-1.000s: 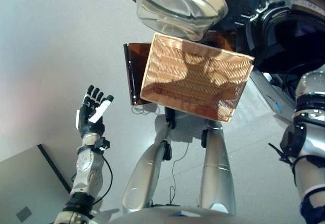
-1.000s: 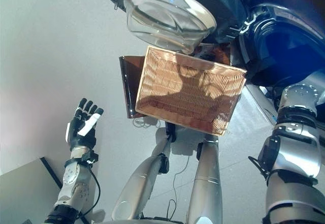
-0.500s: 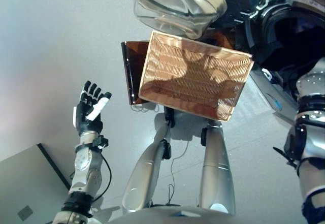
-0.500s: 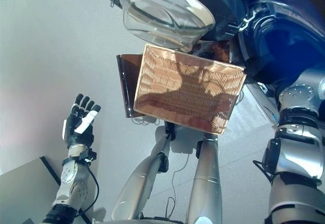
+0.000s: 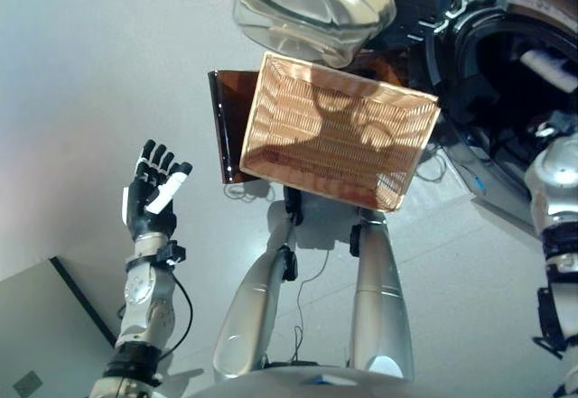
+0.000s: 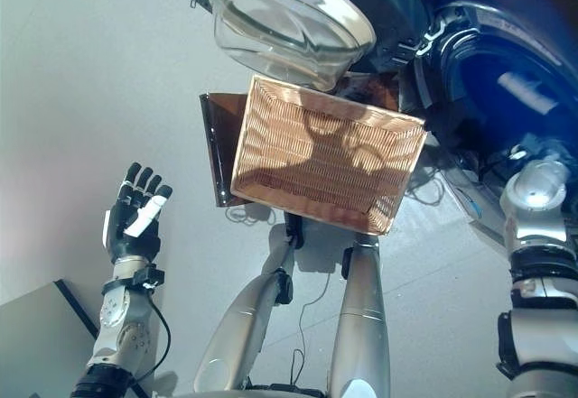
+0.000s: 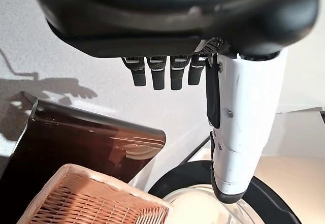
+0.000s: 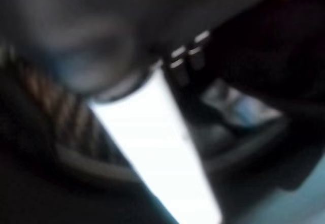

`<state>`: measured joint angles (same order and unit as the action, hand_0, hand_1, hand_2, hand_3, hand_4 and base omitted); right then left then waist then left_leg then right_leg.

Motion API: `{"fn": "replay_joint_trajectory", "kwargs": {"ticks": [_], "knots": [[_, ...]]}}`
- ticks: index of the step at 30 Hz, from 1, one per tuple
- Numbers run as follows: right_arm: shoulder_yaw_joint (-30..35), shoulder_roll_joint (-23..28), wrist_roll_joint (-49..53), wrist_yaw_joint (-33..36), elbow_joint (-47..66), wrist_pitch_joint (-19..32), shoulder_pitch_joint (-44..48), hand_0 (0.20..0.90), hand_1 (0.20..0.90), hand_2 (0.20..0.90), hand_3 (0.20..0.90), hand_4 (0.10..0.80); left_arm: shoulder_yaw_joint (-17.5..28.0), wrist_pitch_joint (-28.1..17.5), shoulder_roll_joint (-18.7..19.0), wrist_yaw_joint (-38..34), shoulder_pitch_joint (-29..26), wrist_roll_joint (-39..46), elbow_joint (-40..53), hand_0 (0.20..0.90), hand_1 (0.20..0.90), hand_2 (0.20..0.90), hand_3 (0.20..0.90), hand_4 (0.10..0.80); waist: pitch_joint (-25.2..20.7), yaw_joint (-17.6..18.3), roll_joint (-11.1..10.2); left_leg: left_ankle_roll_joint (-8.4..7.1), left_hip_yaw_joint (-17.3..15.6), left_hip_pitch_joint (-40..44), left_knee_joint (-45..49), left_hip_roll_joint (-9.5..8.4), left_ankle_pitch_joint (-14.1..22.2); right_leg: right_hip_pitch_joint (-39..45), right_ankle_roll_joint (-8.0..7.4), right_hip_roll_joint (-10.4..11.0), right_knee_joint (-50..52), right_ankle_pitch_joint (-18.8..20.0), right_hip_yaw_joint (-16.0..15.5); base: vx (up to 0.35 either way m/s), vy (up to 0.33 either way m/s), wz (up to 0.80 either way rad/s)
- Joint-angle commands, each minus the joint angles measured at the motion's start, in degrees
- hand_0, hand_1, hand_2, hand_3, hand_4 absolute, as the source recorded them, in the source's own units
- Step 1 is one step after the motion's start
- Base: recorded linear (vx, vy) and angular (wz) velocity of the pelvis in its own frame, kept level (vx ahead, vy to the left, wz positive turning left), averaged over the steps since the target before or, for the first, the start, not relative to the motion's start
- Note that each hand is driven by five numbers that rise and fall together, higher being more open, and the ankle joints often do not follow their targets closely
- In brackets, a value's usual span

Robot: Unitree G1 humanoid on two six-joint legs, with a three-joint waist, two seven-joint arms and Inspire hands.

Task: Pick up the clothes and place them into the washing machine

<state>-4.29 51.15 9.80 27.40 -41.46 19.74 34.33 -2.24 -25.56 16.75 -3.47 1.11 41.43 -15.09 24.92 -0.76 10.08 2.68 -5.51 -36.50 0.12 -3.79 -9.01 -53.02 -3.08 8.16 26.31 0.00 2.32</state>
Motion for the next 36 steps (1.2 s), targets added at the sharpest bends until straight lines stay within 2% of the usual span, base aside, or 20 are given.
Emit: {"fn": "replay_joint_trajectory", "kwargs": {"ticks": [1, 3, 6, 9, 10, 16, 23, 36], "knots": [[-1.5, 6.1, -6.0, 1.5, 3.8, 1.6, -0.5, 0.900, 0.900, 0.900, 0.900, 0.800, 5.2, -6.5, 5.6, 0.4, 5.8, -0.4, 4.5, 0.900, 0.900, 0.900, 0.900, 0.800, -5.4, -1.1, -1.3, -4.90, 2.2, -3.5, 2.9, 2.24, 1.6, 1.1, 0.50, -1.3, -5.0, 0.7, -3.8, -0.010, -0.001, 0.04], [-1.6, 6.0, -7.0, 1.3, 3.9, 1.4, -1.3, 0.900, 0.900, 0.900, 0.900, 0.800, 5.3, -6.4, 5.5, 0.5, 5.6, -0.3, 4.1, 0.900, 0.900, 0.900, 0.900, 0.800, -5.4, -1.1, -1.5, -4.88, 2.3, -3.3, 2.8, 2.29, 1.6, 1.4, 0.46, -1.3, -5.2, 0.8, -4.0, -0.002, -0.002, 0.02], [-5.4, 7.5, -17.7, -0.8, 5.0, -0.9, -6.1, 0.900, 0.900, 0.900, 0.900, 0.800, 6.1, -5.8, 5.6, 1.6, 6.0, -0.4, 4.4, 0.900, 0.900, 0.900, 0.900, 0.800, -5.8, -0.9, -2.5, -4.80, 2.7, -3.1, 3.0, 2.45, 1.7, 2.3, 0.35, -1.5, -6.1, 1.1, -4.3, 0.000, 0.000, 0.00], [-6.8, 8.8, -23.4, -0.9, 4.9, -2.8, -7.5, 0.900, 0.900, 0.900, 0.900, 0.800, 6.5, -5.5, 5.7, 2.0, 6.2, -0.5, 4.5, 0.900, 0.900, 0.900, 0.900, 0.800, -5.8, -0.7, -2.8, -4.75, 2.9, -3.2, 3.1, 2.44, 1.8, 2.6, 0.27, -1.5, -6.7, 1.4, -4.4, 0.000, 0.000, 0.00], [-7.8, 9.8, -29.5, -0.4, 4.6, -4.9, -8.2, 0.900, 0.900, 0.900, 0.900, 0.800, 7.0, -5.4, 5.8, 2.0, 6.5, -0.9, 5.0, 0.900, 0.900, 0.900, 0.900, 0.800, -5.8, -0.7, -3.0, -4.68, 3.1, -3.3, 3.1, 2.37, 1.8, 2.8, 0.22, -1.5, -7.3, 1.6, -4.3, 0.000, 0.000, 0.00], [-9.3, 10.5, -40.3, 0.5, 3.7, -8.7, -8.9, 0.900, 0.900, 0.900, 0.900, 0.800, 8.3, -4.9, 5.5, 1.9, 6.8, -1.0, 5.0, 0.900, 0.900, 0.900, 0.900, 0.800, -5.6, -0.5, -2.9, -4.47, 3.0, -3.5, 2.9, 2.32, 1.7, 2.6, 0.11, -1.6, -7.8, 2.1, -4.0, -0.015, 0.022, -0.04], [-6.3, 9.0, -47.1, 1.7, 2.6, -11.4, -14.5, 0.900, 0.900, 0.900, 0.900, 0.800, 10.1, -4.8, 4.4, 1.6, 6.8, -1.3, 4.2, 0.900, 0.900, 0.900, 0.900, 0.800, -5.3, -0.2, -3.0, -4.37, 2.9, -3.8, 3.0, 2.37, 1.6, 2.5, 0.14, -1.7, -8.0, 2.2, -3.9, -0.006, 0.000, -0.02], [-9.3, 5.6, -55.1, 2.7, -2.5, -16.7, -13.6, 0.900, 0.900, 0.900, 0.900, 0.800, 10.5, -5.1, 3.9, 1.2, 6.3, -2.0, 5.5, 0.900, 0.900, 0.900, 0.900, 0.800, -3.9, -0.2, -2.6, -4.73, 2.9, -4.3, 2.1, 2.61, 0.5, 2.1, 0.25, -2.1, -9.0, 2.6, -3.8, -0.006, -0.002, -0.01]]}}
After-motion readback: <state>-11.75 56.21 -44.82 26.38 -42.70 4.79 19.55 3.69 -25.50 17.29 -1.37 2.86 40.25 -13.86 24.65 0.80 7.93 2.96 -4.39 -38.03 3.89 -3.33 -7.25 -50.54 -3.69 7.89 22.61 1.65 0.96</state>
